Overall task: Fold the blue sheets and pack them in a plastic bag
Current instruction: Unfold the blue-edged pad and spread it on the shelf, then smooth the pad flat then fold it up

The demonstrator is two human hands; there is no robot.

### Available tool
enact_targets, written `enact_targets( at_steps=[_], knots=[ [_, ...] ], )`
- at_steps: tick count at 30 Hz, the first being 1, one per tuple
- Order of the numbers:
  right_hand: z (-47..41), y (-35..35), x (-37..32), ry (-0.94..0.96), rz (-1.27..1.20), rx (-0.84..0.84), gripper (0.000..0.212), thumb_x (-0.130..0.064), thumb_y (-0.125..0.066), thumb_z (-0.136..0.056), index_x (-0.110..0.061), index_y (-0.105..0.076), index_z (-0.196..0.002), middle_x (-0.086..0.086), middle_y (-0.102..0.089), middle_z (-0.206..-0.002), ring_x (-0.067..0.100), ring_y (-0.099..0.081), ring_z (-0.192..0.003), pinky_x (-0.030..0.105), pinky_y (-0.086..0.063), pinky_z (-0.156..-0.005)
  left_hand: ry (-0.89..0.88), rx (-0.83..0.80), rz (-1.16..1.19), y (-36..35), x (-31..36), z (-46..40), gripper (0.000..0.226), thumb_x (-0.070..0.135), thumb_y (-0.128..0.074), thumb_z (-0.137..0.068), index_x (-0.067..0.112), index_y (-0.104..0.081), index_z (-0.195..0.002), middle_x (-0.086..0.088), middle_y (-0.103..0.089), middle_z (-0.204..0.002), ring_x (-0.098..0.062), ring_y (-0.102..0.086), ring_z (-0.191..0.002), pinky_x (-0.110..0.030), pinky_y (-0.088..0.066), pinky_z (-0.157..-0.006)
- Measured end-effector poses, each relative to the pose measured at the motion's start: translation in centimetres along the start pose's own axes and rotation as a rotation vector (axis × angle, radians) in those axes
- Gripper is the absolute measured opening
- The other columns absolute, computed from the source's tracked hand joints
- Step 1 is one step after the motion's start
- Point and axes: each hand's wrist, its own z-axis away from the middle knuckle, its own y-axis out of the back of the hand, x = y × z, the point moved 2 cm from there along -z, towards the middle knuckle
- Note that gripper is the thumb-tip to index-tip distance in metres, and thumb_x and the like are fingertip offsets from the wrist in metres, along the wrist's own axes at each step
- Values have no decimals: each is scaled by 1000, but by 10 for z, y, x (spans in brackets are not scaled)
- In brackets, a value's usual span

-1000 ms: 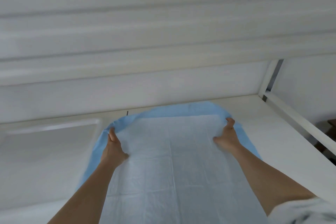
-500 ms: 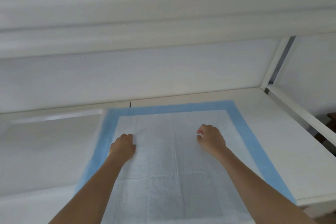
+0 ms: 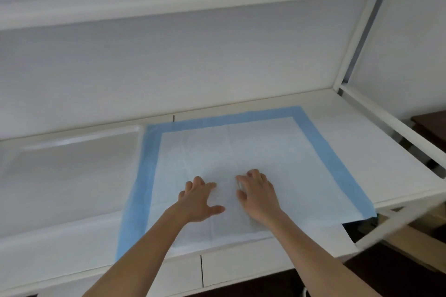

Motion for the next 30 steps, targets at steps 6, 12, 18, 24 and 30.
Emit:
enact_targets(
  at_steps=[6,12,18,24,30],
  knots=[
    [24,-13,-7,-53,25,-70,52,-42,-32,-100,-23,-26,-149,2,-10,-161,19,-8,-148,41,-10,-119,16,-103,-24,-29,2,12,122,76,-61,-66,28,12,-151,-6,27,-156,-29,27,-142,-50,8,-116],
    [45,-25,0,14,82,-14,75,-55,4,-83,-30,-20,-150,-5,-6,-161,15,-4,-148,38,-2,-119,-6,-54,-48,-43,-4,20,135,91,-49,-49,31,21,-148,-3,37,-151,-27,34,-139,-48,14,-116],
    [48,-13,25,66,97,-41,71,-53,5,-85,-36,-21,-149,-12,-7,-160,10,-5,-148,37,-2,-118,9,-38,-38,-44,-3,20,128,84,-54,-57,33,20,-148,-1,36,-151,-26,33,-139,-47,14,-115],
    [31,-5,36,83,42,-94,46,-37,-26,-102,-36,-23,-148,-13,-7,-160,8,-3,-148,38,0,-119,34,-36,-12,-37,4,9,124,75,-63,-65,32,18,-149,-1,35,-152,-26,32,-140,-47,13,-116],
    [6,-4,41,107,43,-96,47,-37,-27,-102,-37,-23,-149,-14,-6,-160,7,-2,-147,37,1,-119,61,-35,20,-29,7,-8,121,71,-65,-68,31,15,-150,0,33,-153,-25,31,-141,-47,14,-115]
  ],
)
